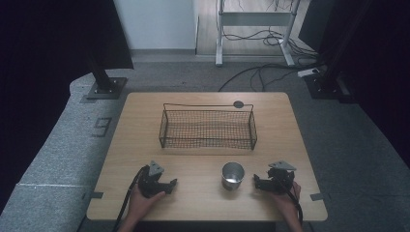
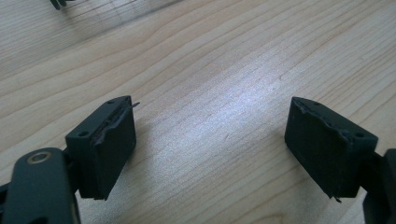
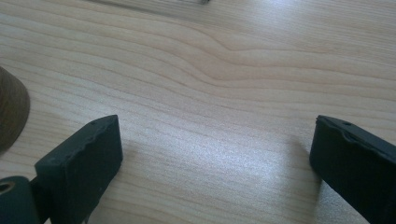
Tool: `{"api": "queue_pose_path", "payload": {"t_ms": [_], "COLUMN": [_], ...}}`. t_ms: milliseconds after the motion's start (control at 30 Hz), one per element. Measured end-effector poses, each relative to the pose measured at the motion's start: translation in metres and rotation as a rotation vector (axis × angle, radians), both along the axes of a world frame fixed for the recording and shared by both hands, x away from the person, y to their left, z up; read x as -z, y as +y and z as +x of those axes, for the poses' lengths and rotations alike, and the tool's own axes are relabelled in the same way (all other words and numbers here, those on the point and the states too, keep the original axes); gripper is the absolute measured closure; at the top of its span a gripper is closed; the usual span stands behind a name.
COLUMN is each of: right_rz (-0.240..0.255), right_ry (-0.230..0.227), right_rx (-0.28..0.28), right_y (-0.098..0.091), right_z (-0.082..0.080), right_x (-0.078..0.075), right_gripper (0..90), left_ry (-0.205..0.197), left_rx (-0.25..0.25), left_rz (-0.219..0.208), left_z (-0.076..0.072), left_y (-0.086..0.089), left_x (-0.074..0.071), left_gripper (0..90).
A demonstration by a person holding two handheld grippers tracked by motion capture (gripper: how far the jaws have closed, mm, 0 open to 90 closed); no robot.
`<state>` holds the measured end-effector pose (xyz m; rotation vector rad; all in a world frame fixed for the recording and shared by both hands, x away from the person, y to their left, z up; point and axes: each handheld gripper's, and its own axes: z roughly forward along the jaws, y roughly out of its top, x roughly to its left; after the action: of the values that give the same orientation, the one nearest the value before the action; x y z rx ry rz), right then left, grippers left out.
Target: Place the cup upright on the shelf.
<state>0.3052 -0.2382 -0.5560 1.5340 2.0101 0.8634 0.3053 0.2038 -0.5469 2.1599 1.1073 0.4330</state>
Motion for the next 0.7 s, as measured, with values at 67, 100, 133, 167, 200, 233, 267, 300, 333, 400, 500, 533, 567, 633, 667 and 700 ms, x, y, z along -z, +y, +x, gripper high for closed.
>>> {"api": "queue_pose_path", "payload": {"t_ms": [67,100,133,167,200,233,267,300,333,400,500,533,567,633,667,700], "right_rz": [0.003,0.003,0.002,0.004,0.004,0.006,0.006,0.009,0.019,0.039,0.058,0.065,0.07,0.075,0.08,0.084], "right_ry": [-0.002,-0.006,-0.008,-0.013,-0.013,-0.018,-0.018,-0.014,-0.014,-0.017,-0.042,-0.048,-0.056,-0.074,-0.084,-0.093], "right_rx": [0.004,0.012,0.021,0.028,0.028,0.026,0.026,0.031,0.032,0.026,0.012,0.01,0.006,0.001,-0.004,-0.008], "right_y": [0.0,0.0,0.0,0.0,0.0,0.0,0.0,-0.001,-0.001,-0.002,-0.001,-0.001,-0.001,0.0,0.0,0.001], "right_z": [0.0,-0.001,-0.002,-0.003,-0.003,-0.004,-0.004,-0.004,-0.004,-0.005,-0.008,-0.009,-0.01,-0.013,-0.014,-0.016], "right_x": [0.0,0.0,0.0,-0.001,-0.001,-0.001,-0.001,-0.001,-0.001,-0.003,-0.008,-0.01,-0.013,-0.018,-0.02,-0.022], "right_gripper": [3.6,5.0,6.6,7.9,7.9,8.2,8.2,8.9,8.9,8.9,8.9,9.1,9.3,9.6,9.6,9.7], "left_ry": [0.0,0.0,0.0,0.0,0.0,0.0,0.0,0.0,0.0,0.0,0.0,0.0,0.0,0.0,0.0,0.0], "left_rx": [0.0,0.0,0.0,0.0,0.0,0.0,0.0,0.0,0.0,0.0,0.0,0.0,0.0,0.0,0.0,0.0], "left_rz": [0.0,0.0,0.0,0.0,0.0,0.0,0.0,0.0,0.0,0.0,0.0,0.0,0.0,0.0,0.0,0.0], "left_z": [0.0,0.0,0.0,0.0,0.0,0.0,0.0,0.0,0.0,0.0,0.0,0.0,0.0,0.0,0.0,0.0], "left_y": [0.0,0.0,0.0,0.0,0.0,0.0,0.0,0.0,0.0,0.0,0.0,0.0,0.0,0.0,0.0,0.0], "left_x": [0.0,0.0,0.0,0.0,0.0,0.0,0.0,0.0,0.0,0.0,0.0,0.0,0.0,0.0,0.0,0.0], "left_gripper": [16.6,16.6,16.6,16.6,16.6,16.6,16.6,16.6,16.6,16.6,16.6,16.6,16.6,16.6,16.6,16.6]}}
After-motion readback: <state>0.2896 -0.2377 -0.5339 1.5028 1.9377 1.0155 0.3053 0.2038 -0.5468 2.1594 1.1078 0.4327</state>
